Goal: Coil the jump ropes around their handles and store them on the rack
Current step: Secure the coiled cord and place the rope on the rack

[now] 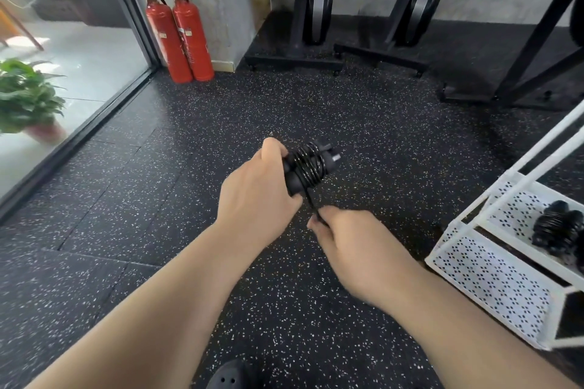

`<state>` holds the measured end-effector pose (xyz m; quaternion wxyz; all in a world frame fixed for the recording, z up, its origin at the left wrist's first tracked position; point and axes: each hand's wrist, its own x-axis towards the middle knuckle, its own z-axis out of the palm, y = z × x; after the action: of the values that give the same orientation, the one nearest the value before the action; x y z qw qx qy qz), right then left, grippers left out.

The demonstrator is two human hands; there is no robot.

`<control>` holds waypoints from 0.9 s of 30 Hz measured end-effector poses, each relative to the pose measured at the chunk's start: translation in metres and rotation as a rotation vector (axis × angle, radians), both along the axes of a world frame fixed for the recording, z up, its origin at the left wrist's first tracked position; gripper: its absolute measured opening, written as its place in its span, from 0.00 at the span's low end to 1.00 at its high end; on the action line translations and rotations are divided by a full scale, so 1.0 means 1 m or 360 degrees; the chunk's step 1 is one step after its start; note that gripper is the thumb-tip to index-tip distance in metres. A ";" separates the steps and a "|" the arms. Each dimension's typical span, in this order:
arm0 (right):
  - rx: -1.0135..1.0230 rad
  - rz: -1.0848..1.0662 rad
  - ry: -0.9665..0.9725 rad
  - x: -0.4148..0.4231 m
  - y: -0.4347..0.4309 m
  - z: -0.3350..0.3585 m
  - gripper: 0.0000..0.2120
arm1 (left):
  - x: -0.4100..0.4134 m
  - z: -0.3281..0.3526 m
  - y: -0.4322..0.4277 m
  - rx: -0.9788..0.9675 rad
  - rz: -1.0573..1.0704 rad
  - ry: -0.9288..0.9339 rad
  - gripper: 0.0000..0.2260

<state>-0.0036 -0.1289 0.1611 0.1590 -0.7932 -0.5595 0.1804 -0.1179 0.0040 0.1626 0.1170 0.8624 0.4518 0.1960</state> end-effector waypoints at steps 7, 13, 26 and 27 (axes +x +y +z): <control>0.0211 0.0091 -0.0300 -0.003 -0.014 0.028 0.09 | -0.002 -0.012 0.006 0.0107 -0.0134 0.0185 0.18; 0.0547 -0.0065 -0.0271 0.024 -0.014 0.030 0.06 | 0.005 -0.014 -0.004 0.0227 -0.0596 0.0274 0.15; 0.0308 -0.0042 0.0703 0.086 -0.015 0.030 0.12 | 0.015 -0.010 -0.018 0.0242 -0.1168 0.0126 0.20; 0.0320 -0.0025 0.0794 0.089 -0.015 0.030 0.13 | 0.016 -0.009 -0.019 0.0200 -0.1188 0.0097 0.20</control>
<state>0.0851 -0.1442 0.1912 0.3712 -0.7089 -0.5119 0.3126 -0.1023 -0.0148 0.1540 0.1138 0.9786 0.0970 0.1414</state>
